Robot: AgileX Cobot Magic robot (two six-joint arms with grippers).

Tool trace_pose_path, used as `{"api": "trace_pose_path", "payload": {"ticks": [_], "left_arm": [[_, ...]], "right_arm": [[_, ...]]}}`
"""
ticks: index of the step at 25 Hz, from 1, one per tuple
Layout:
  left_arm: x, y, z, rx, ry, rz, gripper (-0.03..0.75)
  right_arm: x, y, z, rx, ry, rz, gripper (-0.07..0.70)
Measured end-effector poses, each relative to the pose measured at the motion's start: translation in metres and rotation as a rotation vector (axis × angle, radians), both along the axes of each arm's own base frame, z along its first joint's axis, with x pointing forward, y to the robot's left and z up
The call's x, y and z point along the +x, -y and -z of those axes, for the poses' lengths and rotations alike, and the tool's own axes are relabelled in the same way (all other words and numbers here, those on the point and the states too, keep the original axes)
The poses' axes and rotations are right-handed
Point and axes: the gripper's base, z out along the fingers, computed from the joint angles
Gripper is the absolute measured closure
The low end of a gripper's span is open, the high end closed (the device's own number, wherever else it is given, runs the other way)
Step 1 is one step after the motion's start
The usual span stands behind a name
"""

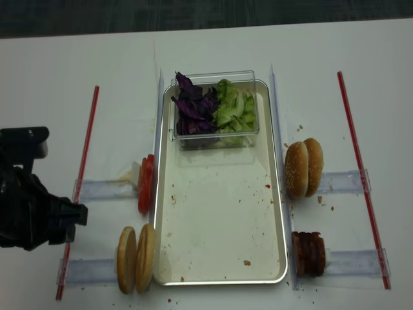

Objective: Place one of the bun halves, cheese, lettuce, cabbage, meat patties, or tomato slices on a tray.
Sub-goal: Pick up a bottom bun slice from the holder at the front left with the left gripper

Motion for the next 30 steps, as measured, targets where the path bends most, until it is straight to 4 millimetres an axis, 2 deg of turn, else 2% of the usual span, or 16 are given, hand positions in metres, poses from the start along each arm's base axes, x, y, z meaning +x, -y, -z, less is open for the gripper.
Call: {"api": "trace_pose_path", "payload": {"ticks": [4, 12, 17, 21, 30], "left_arm": [[0.0, 0.009, -0.001, -0.052, -0.002, 0.007, 0.291], [-0.007, 0.057, -0.002, -0.113, 0.014, 0.123, 0.291], [-0.013, 0.091, -0.015, -0.166, 0.064, 0.189, 0.291], [-0.017, 0.112, -0.029, -0.208, 0.101, 0.234, 0.291], [-0.019, 0.12, -0.03, -0.221, 0.101, 0.246, 0.291]], "right_arm": [[0.0, 0.0, 0.0, 0.0, 0.0, 0.0, 0.276], [0.0, 0.0, 0.0, 0.0, 0.0, 0.0, 0.276], [0.0, 0.0, 0.0, 0.0, 0.0, 0.0, 0.276], [0.0, 0.0, 0.0, 0.0, 0.0, 0.0, 0.276], [0.0, 0.0, 0.0, 0.0, 0.0, 0.0, 0.276]]}}
